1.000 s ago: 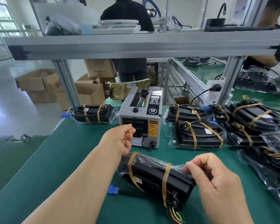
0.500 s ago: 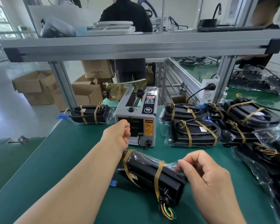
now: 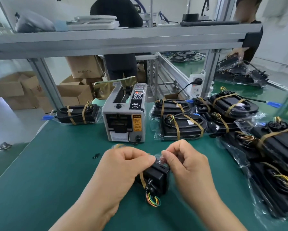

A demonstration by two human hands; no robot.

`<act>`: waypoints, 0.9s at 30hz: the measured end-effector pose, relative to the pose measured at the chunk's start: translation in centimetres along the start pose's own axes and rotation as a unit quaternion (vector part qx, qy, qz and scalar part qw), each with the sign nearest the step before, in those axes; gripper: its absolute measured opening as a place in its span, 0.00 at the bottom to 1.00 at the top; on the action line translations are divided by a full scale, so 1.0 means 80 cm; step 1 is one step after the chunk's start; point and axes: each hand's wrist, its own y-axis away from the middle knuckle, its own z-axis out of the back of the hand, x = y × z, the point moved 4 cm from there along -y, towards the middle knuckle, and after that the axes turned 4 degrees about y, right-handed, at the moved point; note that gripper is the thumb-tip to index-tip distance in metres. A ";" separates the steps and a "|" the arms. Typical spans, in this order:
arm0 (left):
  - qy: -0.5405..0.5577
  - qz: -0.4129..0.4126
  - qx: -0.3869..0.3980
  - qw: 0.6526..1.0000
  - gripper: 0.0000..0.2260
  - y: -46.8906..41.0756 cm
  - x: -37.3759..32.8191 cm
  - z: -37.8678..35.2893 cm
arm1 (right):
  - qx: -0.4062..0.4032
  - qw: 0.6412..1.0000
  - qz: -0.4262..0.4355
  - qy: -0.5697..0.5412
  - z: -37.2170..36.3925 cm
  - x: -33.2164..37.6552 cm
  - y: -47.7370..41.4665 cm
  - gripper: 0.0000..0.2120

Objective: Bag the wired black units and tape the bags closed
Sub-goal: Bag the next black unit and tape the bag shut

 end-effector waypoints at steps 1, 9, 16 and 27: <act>-0.009 -0.003 -0.006 1.000 0.07 0.001 0.002 -0.002 | 0.001 1.000 0.000 0.004 0.000 0.001 0.000 0.11; -0.060 -0.015 -0.040 0.997 0.04 0.005 0.016 -0.016 | 0.002 1.000 -0.016 0.000 0.000 0.003 0.002 0.10; -0.061 -0.020 -0.055 0.996 0.04 0.008 0.022 -0.019 | 0.007 1.000 -0.026 0.002 0.001 0.004 0.002 0.09; -0.134 -0.043 -0.101 0.985 0.05 0.012 0.028 -0.022 | 0.011 1.000 -0.027 0.005 0.000 0.005 0.003 0.08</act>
